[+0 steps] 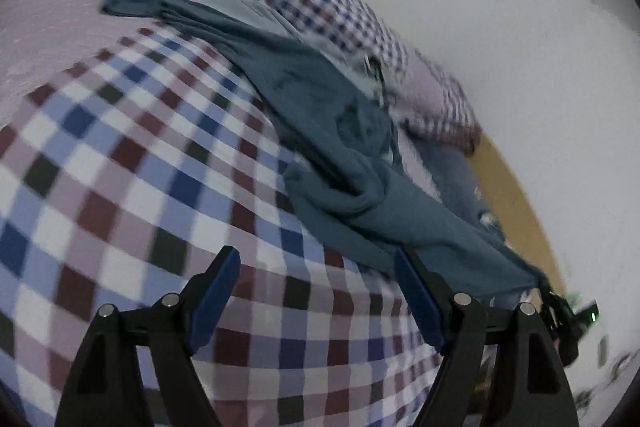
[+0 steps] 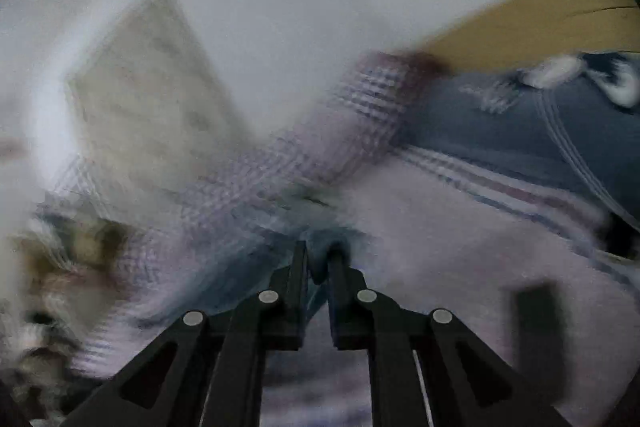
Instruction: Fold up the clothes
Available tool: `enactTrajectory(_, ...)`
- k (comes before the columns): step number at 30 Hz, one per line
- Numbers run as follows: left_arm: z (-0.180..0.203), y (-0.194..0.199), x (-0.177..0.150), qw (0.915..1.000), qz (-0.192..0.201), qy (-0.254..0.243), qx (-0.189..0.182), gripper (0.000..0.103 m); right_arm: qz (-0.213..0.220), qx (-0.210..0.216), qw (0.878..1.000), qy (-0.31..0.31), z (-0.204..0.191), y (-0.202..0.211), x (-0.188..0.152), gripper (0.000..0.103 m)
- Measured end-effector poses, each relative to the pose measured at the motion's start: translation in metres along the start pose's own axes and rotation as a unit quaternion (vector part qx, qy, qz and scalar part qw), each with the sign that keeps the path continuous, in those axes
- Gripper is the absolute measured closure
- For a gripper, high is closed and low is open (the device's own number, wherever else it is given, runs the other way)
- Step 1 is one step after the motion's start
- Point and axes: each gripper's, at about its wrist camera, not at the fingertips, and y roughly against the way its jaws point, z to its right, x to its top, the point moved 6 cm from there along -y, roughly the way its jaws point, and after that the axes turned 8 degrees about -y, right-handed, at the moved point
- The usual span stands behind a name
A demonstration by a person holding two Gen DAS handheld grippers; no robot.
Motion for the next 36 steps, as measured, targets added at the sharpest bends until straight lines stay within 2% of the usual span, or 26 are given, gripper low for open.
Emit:
enactTrajectory(3,0.015,-0.019,-0.003,0.9976,-0.015,-0.057,0.035,0.021,-0.055,-0.04,0.998,-0.006,0.016,-0.024,-0.025,0.092)
enactTrajectory(5,0.023,-0.028,-0.005,0.9937,-0.021,-0.094,0.056,0.021,-0.068,-0.056,0.996,0.024,0.011,-0.031,-0.034,0.086)
enactTrajectory(7,0.025,-0.038,-0.004,0.992,-0.025,-0.109,0.059,0.021,-0.062,-0.06,0.995,0.059,-0.004,-0.033,-0.038,0.057)
enactTrajectory(9,0.023,-0.049,-0.003,0.9916,-0.03,-0.112,0.058,0.021,-0.055,-0.063,0.992,0.09,-0.019,-0.041,-0.047,0.045)
enactTrajectory(10,0.02,-0.054,-0.002,0.9924,-0.035,-0.103,0.058,0.021,-0.051,-0.063,0.991,0.108,-0.026,-0.041,-0.052,0.044)
enactTrajectory(11,0.017,-0.06,-0.001,0.9938,-0.038,-0.09,0.052,0.021,-0.05,-0.058,0.989,0.123,-0.033,-0.041,-0.057,0.044)
enactTrajectory(14,0.007,-0.07,0.006,0.9989,-0.035,-0.026,0.016,0.021,-0.087,0.033,0.982,0.166,-0.075,-0.051,-0.087,0.044)
enactTrajectory(16,0.003,-0.071,0.008,0.9996,-0.029,0.004,-0.006,0.021,-0.128,0.092,0.958,0.241,-0.118,-0.063,-0.125,0.044)
enactTrajectory(19,-0.004,-0.07,0.01,0.9982,-0.017,0.044,-0.036,0.021,-0.175,0.145,0.918,0.325,-0.164,-0.08,-0.177,0.046)
enactTrajectory(23,-0.009,-0.068,0.011,0.9951,-0.008,0.076,-0.062,0.021,-0.221,0.176,0.883,0.375,-0.206,-0.108,-0.232,0.046)
enactTrajectory(26,-0.015,-0.063,0.012,0.9916,-0.001,0.1,-0.081,0.021,-0.233,0.188,0.864,0.406,-0.225,-0.125,-0.26,0.046)
enactTrajectory(30,-0.026,-0.054,0.013,0.9832,0.014,0.145,-0.11,0.021,-0.254,0.195,0.843,0.432,-0.243,-0.145,-0.298,0.051)
enactTrajectory(32,-0.033,-0.049,0.013,0.9756,0.023,0.176,-0.13,0.021,-0.264,0.195,0.838,0.435,-0.248,-0.152,-0.31,0.059)
enactTrajectory(33,-0.036,-0.047,0.013,0.9721,0.026,0.188,-0.137,0.021,-0.268,0.198,0.836,0.436,-0.25,-0.152,-0.313,0.075)
enactTrajectory(34,-0.038,-0.046,0.013,0.9695,0.028,0.197,-0.143,0.021,-0.27,0.21,0.83,0.44,-0.252,-0.147,-0.314,0.101)
enactTrajectory(36,-0.04,-0.045,0.012,0.9669,0.027,0.205,-0.149,0.021,-0.273,0.232,0.819,0.449,-0.258,-0.135,-0.316,0.101)
